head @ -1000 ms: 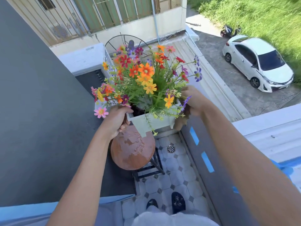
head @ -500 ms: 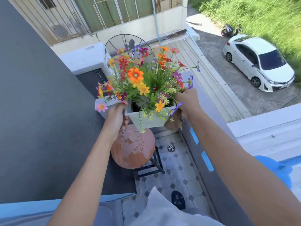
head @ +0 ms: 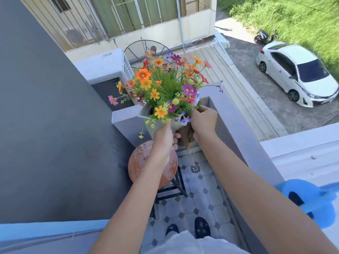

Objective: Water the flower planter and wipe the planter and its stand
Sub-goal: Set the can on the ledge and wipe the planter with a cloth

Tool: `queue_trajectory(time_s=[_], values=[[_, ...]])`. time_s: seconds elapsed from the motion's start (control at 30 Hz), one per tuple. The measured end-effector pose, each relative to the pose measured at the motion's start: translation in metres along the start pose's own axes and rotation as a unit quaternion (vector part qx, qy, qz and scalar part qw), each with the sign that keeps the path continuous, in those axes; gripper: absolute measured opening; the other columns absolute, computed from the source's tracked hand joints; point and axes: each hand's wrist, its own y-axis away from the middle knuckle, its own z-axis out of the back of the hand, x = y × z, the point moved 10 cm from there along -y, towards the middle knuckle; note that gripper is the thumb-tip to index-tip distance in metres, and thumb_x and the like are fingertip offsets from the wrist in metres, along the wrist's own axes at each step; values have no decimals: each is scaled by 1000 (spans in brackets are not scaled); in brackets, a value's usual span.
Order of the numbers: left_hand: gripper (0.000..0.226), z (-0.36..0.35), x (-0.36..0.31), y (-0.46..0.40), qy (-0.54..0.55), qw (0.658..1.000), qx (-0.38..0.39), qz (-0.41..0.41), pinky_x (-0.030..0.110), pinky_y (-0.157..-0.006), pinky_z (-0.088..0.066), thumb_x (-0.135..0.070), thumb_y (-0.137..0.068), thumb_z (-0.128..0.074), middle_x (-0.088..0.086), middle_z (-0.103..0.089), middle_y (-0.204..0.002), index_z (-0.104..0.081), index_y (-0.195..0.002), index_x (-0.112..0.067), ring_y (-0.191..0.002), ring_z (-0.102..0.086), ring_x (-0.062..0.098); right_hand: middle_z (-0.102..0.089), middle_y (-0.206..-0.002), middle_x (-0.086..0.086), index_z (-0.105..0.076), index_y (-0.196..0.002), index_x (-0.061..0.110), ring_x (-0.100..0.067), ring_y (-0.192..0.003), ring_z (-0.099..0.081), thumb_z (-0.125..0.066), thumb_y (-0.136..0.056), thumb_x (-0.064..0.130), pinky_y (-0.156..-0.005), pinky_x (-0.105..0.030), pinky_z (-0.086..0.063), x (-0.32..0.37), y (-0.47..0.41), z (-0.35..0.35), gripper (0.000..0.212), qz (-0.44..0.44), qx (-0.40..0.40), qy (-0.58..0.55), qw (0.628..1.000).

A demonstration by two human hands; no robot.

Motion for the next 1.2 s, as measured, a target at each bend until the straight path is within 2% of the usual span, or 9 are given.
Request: queue_trajectory(time_s=[0.17, 0.27, 0.37, 0.5, 0.57, 0.67, 0.77, 0.87, 1.2], values=[[24, 4, 0, -4, -23, 1000, -17, 11, 15, -36, -27, -14, -95, -44, 3, -48, -51, -60, -78, -7, -31, -37, 12, -49, -53, 3, -64, -58, 15, -16, -58, -39, -66, -63, 20, -54, -33, -35, 4, 20, -10, 7, 39, 26, 22, 999], [31, 7, -3, -6, -26, 999, -2, 19, 12, -31, -24, -5, -96, -37, -3, -45, -37, -57, -74, -9, -22, -34, 8, -57, -58, -3, -65, -72, 9, -20, -58, -49, -66, -64, 25, -53, -39, -43, 8, 32, -17, 19, 51, 53, 14, 997], [30, 11, -6, -5, -37, 999, 14, 14, 19, -33, -22, -8, -101, -34, 2, -44, -50, -54, -78, -5, -25, -34, 7, -44, -63, -7, -61, -82, -3, -19, -60, -39, -71, -84, 31, -56, -34, -33, 15, 40, -15, 36, 75, 88, -40, 992], [32, 13, -7, 3, -4, 999, 37, 35, 20, -33, -21, -3, -100, -28, 6, -46, -57, -53, -81, -3, -31, -31, 7, -66, -93, -3, -74, -111, 17, -15, -70, -49, -64, -88, 54, -45, -22, -40, 11, 22, -5, 45, 49, 98, -135, 985], [37, 10, -8, 8, 35, 997, 60, 43, 17, -32, -20, 1, -100, -27, 7, -46, -57, -53, -74, -4, -31, -30, 7, -58, -86, -5, -75, -94, 18, -15, -62, -44, -62, -85, 61, -43, -24, -35, 23, 8, 7, 46, 44, 65, -123, 989], [50, 2, -9, 16, 119, 985, 105, 60, 13, -30, -22, -1, -102, -28, 7, -47, -53, -59, -62, -4, -30, -30, 6, -43, -60, -3, -61, -65, 23, -18, -45, -37, -57, -91, 55, -41, -26, -27, 38, -14, 21, 41, 35, 31, -101, 994], [38, 2, -12, 18, 119, 987, 92, 58, 14, -30, -23, -4, -103, -31, 8, -45, -58, -51, -71, -6, -31, -31, 7, -64, -91, 5, -73, -112, 16, -13, -79, -59, -60, -85, 43, -69, -30, -48, 52, -20, 13, 39, 94, 57, -26, 994], [32, 3, -12, 12, 97, 992, 66, 55, 15, -30, -21, -7, -103, -33, 7, -42, -62, -46, -74, -7, -32, -29, 7, -74, -106, 1, -74, -113, 17, -14, -97, -66, -61, -87, 26, -89, -39, -51, 56, 3, 3, 30, 134, 69, 0, 989], [26, 21, -12, -2, 144, 986, 42, 73, 13, -33, -18, -7, -100, -31, 4, -39, -55, -42, -76, -9, -31, -25, 8, -68, -106, 8, -70, -121, 8, 14, -101, -58, -69, -90, 5, -93, -15, -45, 12, 80, 10, 31, 230, 98, 94, 964]])
